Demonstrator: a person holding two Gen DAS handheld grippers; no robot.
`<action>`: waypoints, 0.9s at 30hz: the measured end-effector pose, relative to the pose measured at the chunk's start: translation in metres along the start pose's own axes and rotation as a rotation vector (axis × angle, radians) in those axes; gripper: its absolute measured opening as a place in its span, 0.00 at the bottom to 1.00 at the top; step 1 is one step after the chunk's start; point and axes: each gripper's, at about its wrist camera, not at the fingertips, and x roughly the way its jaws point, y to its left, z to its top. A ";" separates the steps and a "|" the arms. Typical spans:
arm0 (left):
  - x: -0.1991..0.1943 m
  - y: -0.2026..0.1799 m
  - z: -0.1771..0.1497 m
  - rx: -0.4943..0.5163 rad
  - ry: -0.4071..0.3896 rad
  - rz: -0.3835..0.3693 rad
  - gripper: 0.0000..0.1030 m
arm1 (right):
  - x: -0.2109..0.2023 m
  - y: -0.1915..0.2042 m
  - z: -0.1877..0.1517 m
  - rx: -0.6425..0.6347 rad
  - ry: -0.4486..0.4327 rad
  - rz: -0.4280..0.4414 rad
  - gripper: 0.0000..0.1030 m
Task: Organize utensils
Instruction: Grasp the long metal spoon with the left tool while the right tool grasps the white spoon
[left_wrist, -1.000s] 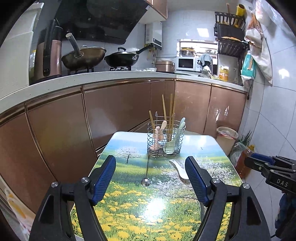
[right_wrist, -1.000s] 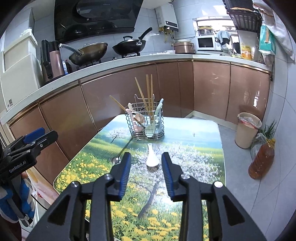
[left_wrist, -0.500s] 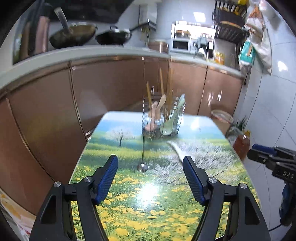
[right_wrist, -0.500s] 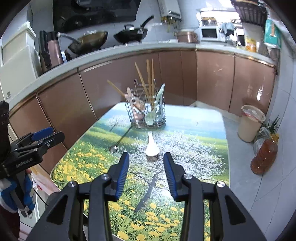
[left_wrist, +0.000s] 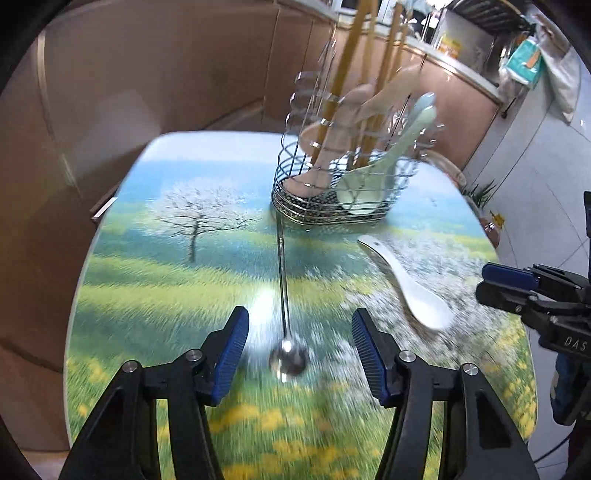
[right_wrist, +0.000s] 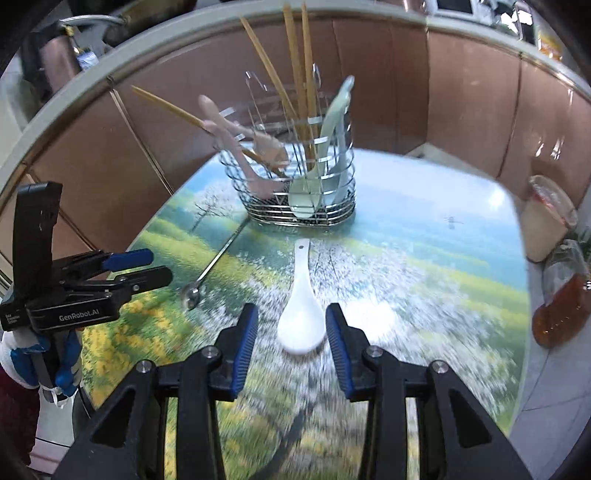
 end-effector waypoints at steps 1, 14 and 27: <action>0.011 0.002 0.005 0.002 0.015 0.002 0.51 | 0.013 -0.001 0.006 -0.007 0.016 0.001 0.35; 0.063 0.001 0.022 0.067 0.091 0.038 0.38 | 0.087 0.000 0.035 -0.061 0.115 0.018 0.35; 0.054 -0.009 0.009 0.124 0.162 0.087 0.05 | 0.110 0.012 0.037 -0.101 0.168 0.014 0.13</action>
